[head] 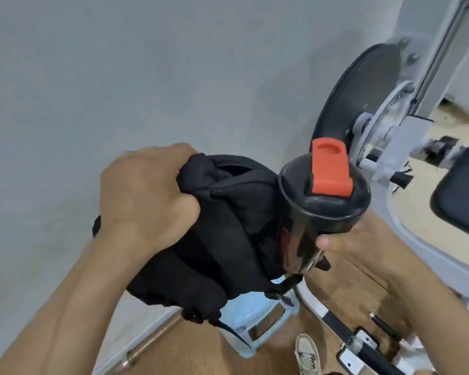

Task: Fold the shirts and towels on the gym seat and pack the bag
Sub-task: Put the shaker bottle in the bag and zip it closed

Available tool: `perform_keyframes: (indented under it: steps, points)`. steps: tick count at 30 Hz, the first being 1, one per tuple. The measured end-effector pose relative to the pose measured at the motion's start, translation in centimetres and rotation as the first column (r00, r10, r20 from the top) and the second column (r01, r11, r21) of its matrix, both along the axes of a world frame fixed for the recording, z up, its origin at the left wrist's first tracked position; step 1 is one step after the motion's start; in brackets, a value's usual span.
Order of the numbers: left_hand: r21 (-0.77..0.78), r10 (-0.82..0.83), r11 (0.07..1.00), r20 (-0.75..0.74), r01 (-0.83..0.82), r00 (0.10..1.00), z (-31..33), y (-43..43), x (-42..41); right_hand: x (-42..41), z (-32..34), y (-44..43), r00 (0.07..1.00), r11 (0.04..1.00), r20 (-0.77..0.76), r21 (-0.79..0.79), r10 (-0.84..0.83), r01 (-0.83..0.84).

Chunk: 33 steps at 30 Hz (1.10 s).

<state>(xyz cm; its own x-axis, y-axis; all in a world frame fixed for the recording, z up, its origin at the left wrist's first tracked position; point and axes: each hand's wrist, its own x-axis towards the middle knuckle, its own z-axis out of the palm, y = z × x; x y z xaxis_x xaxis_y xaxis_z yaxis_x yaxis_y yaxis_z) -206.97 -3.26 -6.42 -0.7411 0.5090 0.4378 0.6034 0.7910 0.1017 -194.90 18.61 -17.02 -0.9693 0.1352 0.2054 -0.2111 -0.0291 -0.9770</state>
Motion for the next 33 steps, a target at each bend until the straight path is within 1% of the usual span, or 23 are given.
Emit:
perform_keyframes:
  steps: [3, 6, 9, 12, 14, 15, 16, 18, 19, 20, 22, 24, 25, 27, 30, 31, 33]
  points:
    - [0.224, -0.151, 0.961, -0.066, 0.162, 0.986, 3.9, 0.8, 2.9, 3.8, 4.1, 0.2, 0.989, 0.994, -0.104, -0.015, -0.107, 0.107]
    - [0.365, -0.269, 0.886, -0.097, 0.285, 0.958, 7.4, 3.1, 5.0, 7.6, 8.4, 2.0, 0.957, 0.97, -0.179, 0.042, -0.229, 0.24]
    - [0.434, -0.363, 0.82, -0.111, 0.374, 0.925, 10.8, 6.9, 7.2, 11.5, 11.8, 4.3, 0.906, 0.923, -0.229, 0.066, -0.355, 0.378]
    - [0.432, -0.469, 0.769, -0.12, 0.471, 0.875, 13.5, 12.2, 9.6, 15.8, 14.1, 6.6, 0.81, 0.838, -0.294, 0.053, -0.507, 0.543]
    - [0.419, -0.547, 0.74, -0.078, 0.525, 0.833, 13.9, 17.3, 11.0, 18.6, 14.4, 8.8, 0.712, 0.724, -0.279, 0.077, -0.645, 0.686]
    - [0.406, -0.573, 0.739, -0.04, 0.538, 0.818, 13.5, 20.2, 11.6, 19.7, 14.0, 9.9, 0.637, 0.638, -0.25, 0.09, -0.729, 0.765]
    - [0.385, -0.586, 0.748, 0.002, 0.541, 0.81, 12.6, 23.2, 12.2, 20.5, 13.3, 11.1, 0.544, 0.534, -0.214, 0.108, -0.811, 0.839]
    - [0.324, -0.585, 0.784, 0.098, 0.53, 0.805, 8.8, 29.3, 13.4, 21.5, 10.9, 13.2, 0.367, 0.32, -0.184, 0.241, -0.912, 0.916]
    - [0.28, -0.575, 0.804, 0.145, 0.524, 0.805, 6.3, 32.0, 13.8, 21.8, 9.3, 14.1, 0.336, 0.262, -0.191, 0.329, -0.922, 0.907]
    - [0.24, -0.557, 0.824, 0.174, 0.513, 0.812, 3.9, 34.4, 13.9, 21.9, 7.5, 15.0, 0.357, 0.255, -0.185, 0.42, -0.916, 0.871]
    - [0.212, -0.497, 0.862, 0.17, 0.461, 0.851, 0.7, 37.8, 13.6, 21.8, 4.3, 16.7, 0.462, 0.332, -0.095, 0.572, -0.882, 0.75]
    - [0.205, -0.446, 0.886, 0.122, 0.417, 0.887, -0.1, 40.4, 12.4, 21.1, 2.2, 18.6, 0.503, 0.385, 0.003, 0.647, -0.864, 0.658]
    - [0.187, -0.411, 0.902, 0.101, 0.389, 0.906, -0.2, 41.2, 11.7, 20.5, 1.8, 19.4, 0.517, 0.411, 0.037, 0.655, -0.855, 0.634]
    - [0.136, -0.333, 0.937, 0.071, 0.322, 0.94, -0.8, 42.7, 9.9, 19.1, 1.7, 21.1, 0.539, 0.483, 0.108, 0.61, -0.836, 0.628]
    - [-0.023, -0.238, 0.971, 0.049, 0.239, 0.97, -2.8, 44.3, 8.0, 17.1, 1.4, 23.5, 0.554, 0.575, 0.232, 0.561, -0.8, 0.596]
    - [-0.082, -0.24, 0.966, 0.049, 0.243, 0.97, -3.2, 44.4, 7.8, 16.6, 1.1, 24.3, 0.556, 0.606, 0.279, 0.548, -0.783, 0.577]
    - [-0.142, -0.348, 0.925, 0.062, 0.353, 0.935, -3.8, 44.3, 8.0, 15.9, 0.3, 25.6, 0.556, 0.668, 0.378, 0.507, -0.741, 0.545]
